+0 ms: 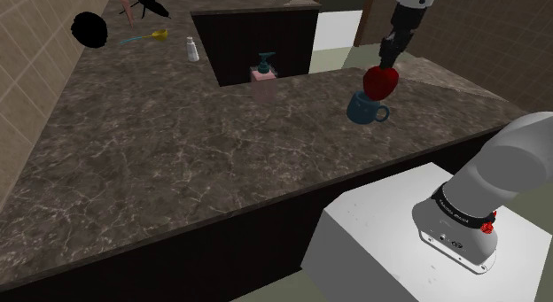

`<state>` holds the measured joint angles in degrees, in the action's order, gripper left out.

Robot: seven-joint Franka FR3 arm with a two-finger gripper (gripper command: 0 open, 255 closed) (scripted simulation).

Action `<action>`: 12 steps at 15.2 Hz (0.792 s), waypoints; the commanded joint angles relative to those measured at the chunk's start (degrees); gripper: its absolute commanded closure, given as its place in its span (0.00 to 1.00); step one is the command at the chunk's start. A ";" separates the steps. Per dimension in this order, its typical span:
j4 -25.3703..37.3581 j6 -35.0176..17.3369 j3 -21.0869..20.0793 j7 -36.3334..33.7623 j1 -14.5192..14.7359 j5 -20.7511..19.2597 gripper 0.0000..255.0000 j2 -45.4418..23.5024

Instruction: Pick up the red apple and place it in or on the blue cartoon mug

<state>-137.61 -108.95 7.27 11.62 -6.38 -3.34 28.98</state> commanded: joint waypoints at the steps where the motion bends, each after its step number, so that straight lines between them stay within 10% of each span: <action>1: -0.20 0.00 0.01 0.01 -0.01 -0.01 0.00 -0.01; 12: 6.84 7.42 -0.34 0.01 0.13 0.24 0.00 0.36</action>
<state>-130.97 -101.71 6.94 11.64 -6.27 -3.12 29.40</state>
